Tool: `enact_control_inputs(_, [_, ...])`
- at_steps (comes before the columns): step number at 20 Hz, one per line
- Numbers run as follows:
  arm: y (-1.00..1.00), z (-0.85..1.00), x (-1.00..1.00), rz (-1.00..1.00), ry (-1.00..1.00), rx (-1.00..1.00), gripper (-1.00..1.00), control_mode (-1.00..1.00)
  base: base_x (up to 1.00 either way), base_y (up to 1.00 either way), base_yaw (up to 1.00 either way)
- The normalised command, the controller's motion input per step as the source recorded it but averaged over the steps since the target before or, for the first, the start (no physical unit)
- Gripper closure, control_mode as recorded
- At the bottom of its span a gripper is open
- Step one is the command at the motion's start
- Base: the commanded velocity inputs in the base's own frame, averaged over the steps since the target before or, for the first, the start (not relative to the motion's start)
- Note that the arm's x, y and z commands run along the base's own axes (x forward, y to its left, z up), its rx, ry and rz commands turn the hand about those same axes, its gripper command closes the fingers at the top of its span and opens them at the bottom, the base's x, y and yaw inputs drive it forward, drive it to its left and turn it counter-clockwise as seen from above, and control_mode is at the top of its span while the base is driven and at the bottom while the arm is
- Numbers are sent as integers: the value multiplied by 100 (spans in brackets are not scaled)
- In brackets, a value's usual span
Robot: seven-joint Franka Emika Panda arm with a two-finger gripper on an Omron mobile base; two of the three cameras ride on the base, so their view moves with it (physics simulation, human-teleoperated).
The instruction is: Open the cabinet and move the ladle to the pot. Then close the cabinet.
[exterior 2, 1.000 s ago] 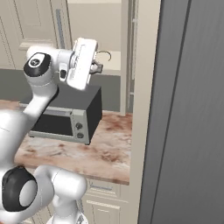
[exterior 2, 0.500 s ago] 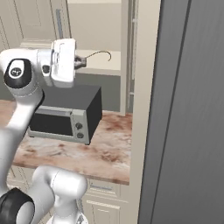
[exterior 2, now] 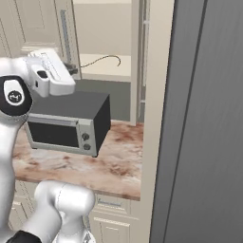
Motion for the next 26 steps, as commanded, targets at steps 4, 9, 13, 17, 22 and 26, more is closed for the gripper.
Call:
enact_control_inputs(4, [45, 0, 12, 49, 5, -7, -100, -100, 0, 0, 0])
enact_control_inputs(9, [11, -2, 8, 40, -12, -21, -100, -100, 0, 0, 0])
enact_control_inputs(13, [0, 4, 0, 26, -13, -16, -100, -100, 0, 0, 0])
enact_control_inputs(17, [14, 0, 0, 11, -14, -2, -100, -100, 0, 0, 0])
enact_control_inputs(22, [30, 0, 0, 6, -6, -1, -100, -100, 0, 0, 0])
enact_control_inputs(26, [32, 6, 0, 3, -12, -7, -100, -100, 0, 0, 0])
